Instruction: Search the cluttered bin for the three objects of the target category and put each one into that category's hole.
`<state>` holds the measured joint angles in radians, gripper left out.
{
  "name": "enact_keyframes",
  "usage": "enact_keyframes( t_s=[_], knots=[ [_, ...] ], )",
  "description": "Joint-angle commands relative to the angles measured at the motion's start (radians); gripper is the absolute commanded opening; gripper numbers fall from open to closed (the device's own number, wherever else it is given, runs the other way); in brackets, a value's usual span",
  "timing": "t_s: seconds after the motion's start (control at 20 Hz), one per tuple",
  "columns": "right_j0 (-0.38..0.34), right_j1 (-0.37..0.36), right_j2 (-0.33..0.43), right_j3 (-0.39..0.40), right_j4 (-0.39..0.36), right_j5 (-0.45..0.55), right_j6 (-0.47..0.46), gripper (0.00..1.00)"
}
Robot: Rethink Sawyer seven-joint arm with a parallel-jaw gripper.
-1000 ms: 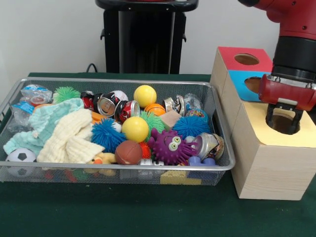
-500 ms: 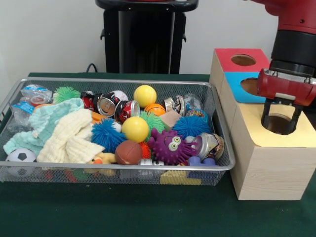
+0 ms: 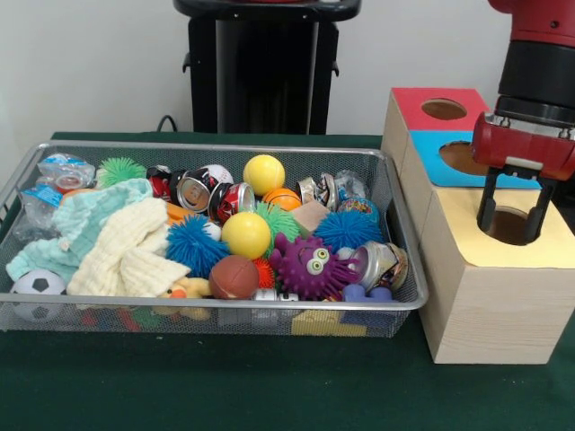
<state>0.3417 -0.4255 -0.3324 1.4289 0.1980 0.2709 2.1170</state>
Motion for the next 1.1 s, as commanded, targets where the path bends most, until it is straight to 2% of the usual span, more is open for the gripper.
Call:
enact_keyframes(
  t_s=[0.05, 0.55, 1.1],
  knots=[
    [-0.028, -0.024, 0.133, 0.075, -0.018, 0.122, 0.063, 1.00],
    [-0.036, -0.048, 0.136, 0.083, -0.018, 0.146, 0.058, 1.00],
    [-0.055, -0.135, 0.134, 0.106, -0.021, 0.232, 0.031, 1.00]
  ],
)
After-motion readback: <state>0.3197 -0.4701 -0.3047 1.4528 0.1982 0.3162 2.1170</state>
